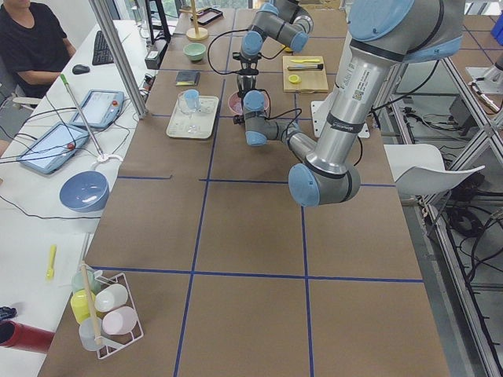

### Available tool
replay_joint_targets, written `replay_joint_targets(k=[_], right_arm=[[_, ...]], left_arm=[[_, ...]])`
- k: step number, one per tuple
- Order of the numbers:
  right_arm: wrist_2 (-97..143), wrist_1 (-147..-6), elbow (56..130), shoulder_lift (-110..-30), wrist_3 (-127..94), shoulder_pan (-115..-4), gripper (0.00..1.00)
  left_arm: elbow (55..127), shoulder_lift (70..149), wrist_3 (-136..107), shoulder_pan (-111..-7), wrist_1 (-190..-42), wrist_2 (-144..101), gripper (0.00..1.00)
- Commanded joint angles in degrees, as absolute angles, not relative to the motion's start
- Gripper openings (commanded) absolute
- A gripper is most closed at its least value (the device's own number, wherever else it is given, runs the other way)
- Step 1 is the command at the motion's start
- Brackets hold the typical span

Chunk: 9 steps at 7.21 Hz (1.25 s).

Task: Put ice in cup with scoop
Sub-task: 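Push the scoop down into the ice cubes with the right gripper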

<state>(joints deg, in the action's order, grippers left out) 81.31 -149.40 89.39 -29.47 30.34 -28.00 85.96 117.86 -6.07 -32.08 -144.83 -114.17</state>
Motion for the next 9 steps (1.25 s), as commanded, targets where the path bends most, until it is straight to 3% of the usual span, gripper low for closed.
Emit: replay_joint_targets(k=[1, 9], right_arm=[[80.77, -149.33, 88.86, -29.44, 30.41, -27.07, 0.0], [81.21, -140.55, 88.86, -32.95, 29.71, -25.84, 0.0]], left_arm=[[85.96, 117.86, -6.06, -32.08, -144.84, -114.17, 1.0], [85.96, 117.86, -5.89, -32.08, -144.93, -114.17, 1.0]])
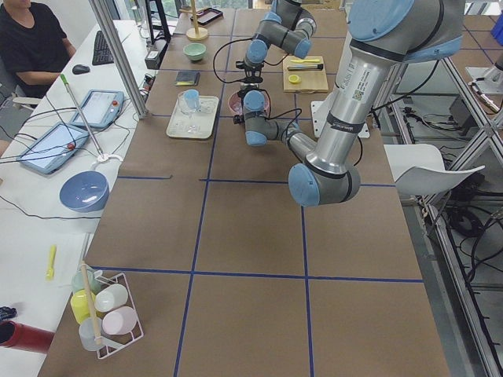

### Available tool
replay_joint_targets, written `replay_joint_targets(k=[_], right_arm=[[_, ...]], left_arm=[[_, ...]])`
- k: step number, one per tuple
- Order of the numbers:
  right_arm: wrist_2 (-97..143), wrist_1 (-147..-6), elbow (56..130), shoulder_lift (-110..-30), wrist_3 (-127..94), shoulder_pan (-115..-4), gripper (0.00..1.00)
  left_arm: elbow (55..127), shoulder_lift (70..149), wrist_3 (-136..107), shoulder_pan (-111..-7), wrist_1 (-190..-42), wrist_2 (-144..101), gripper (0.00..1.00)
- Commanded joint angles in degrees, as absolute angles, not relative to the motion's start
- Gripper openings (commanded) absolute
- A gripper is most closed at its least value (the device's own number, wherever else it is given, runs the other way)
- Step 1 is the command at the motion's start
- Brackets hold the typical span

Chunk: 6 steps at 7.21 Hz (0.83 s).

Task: Put ice in cup with scoop
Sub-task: 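Push the scoop down into the ice cubes with the right gripper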

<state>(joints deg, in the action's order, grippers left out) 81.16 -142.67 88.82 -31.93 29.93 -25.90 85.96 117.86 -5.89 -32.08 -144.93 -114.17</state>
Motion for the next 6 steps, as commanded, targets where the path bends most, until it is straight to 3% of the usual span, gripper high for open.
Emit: replay_joint_targets(k=[1, 6], right_arm=[[81.3, -139.84, 88.86, -33.22, 29.62, -25.93, 0.0], [81.39, -135.79, 88.86, -34.81, 29.09, -25.14, 0.0]], left_arm=[[85.96, 117.86, -5.89, -32.08, -144.93, -114.17, 1.0], [85.96, 117.86, -5.71, -32.08, -145.02, -114.08, 1.0]])
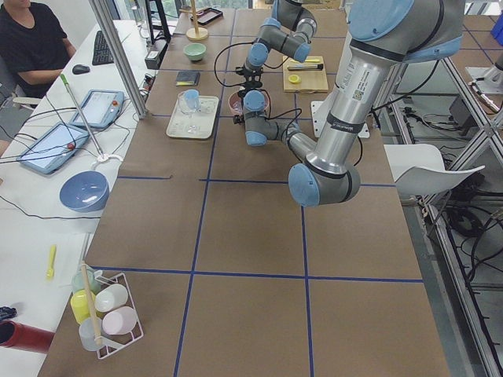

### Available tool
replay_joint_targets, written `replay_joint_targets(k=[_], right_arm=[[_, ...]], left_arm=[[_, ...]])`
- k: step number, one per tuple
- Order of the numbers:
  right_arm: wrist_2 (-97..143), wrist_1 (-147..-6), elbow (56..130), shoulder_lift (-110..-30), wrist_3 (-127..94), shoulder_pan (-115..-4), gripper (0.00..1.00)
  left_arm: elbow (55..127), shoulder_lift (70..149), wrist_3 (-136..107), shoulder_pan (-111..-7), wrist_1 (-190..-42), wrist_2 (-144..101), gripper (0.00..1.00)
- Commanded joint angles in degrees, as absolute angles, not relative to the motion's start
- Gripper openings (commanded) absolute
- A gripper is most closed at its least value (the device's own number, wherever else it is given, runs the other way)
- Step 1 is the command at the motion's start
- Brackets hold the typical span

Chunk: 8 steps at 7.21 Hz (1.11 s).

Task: Put ice in cup with scoop
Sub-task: 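Push the scoop down into the ice cubes with the right gripper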

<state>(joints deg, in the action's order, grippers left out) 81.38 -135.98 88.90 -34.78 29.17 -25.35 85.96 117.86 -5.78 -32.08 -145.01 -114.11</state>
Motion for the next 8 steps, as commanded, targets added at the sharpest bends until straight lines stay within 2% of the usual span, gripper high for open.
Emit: replay_joint_targets(k=[1, 5, 8], right_arm=[[81.56, -135.7, 88.94, -34.72, 28.4, -25.14, 0.0], [83.93, -127.99, 91.39, -38.48, 28.04, -25.4, 0.0], [91.27, -117.31, 96.48, -45.75, 24.54, -28.02, 0.0]], left_arm=[[85.96, 117.86, -5.71, -32.08, -145.02, -114.08, 1.0], [86.04, 117.77, -5.8, -32.25, -145.28, -114.08, 1.0], [86.22, 117.77, -5.8, -32.78, -145.37, -114.08, 1.0]])
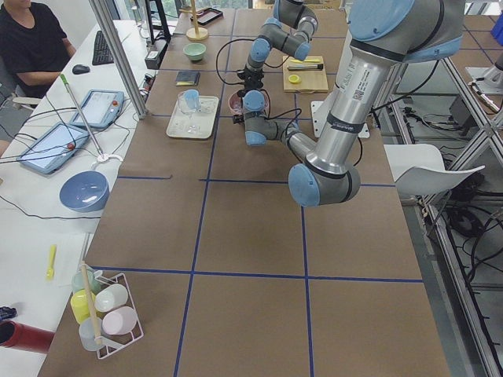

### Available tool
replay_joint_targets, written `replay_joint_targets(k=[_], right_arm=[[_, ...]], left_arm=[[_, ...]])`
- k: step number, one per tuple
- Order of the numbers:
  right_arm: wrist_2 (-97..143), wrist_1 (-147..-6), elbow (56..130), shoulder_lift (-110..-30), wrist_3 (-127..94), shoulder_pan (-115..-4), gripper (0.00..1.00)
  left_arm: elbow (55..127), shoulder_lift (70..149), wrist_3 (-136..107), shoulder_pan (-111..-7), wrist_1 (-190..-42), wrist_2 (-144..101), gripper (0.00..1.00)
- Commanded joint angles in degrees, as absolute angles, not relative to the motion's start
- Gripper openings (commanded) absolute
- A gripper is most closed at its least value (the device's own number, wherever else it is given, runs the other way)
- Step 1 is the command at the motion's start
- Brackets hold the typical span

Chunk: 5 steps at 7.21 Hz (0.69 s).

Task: Put ice in cup with scoop
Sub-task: 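Lift the scoop full of ice cubes out of the bowl with the right gripper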

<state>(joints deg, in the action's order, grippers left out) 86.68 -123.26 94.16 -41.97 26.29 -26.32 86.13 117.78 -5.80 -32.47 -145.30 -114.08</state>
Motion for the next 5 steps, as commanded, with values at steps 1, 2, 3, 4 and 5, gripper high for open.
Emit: replay_joint_targets(k=[1, 2, 3, 4, 5], right_arm=[[94.71, -113.68, 97.81, -48.23, 23.04, -29.43, 0.0], [95.27, -111.9, 97.82, -48.95, 22.07, -29.62, 0.0], [95.53, -109.62, 97.82, -49.65, 20.58, -29.62, 0.0], [96.84, -106.55, 97.82, -50.88, 19.17, -29.71, 0.0], [97.38, -103.65, 97.82, -51.85, 17.94, -29.62, 0.0]], left_arm=[[86.31, 117.77, -5.8, -32.87, -145.28, -114.17, 1.0], [86.31, 117.77, -5.8, -32.87, -145.28, -114.08, 1.0], [86.31, 117.77, -5.8, -32.96, -145.28, -114.08, 1.0], [86.31, 117.69, -5.8, -33.05, -145.28, -114.08, 1.0], [86.31, 117.69, -5.8, -33.31, -145.2, -114.17, 1.0]])
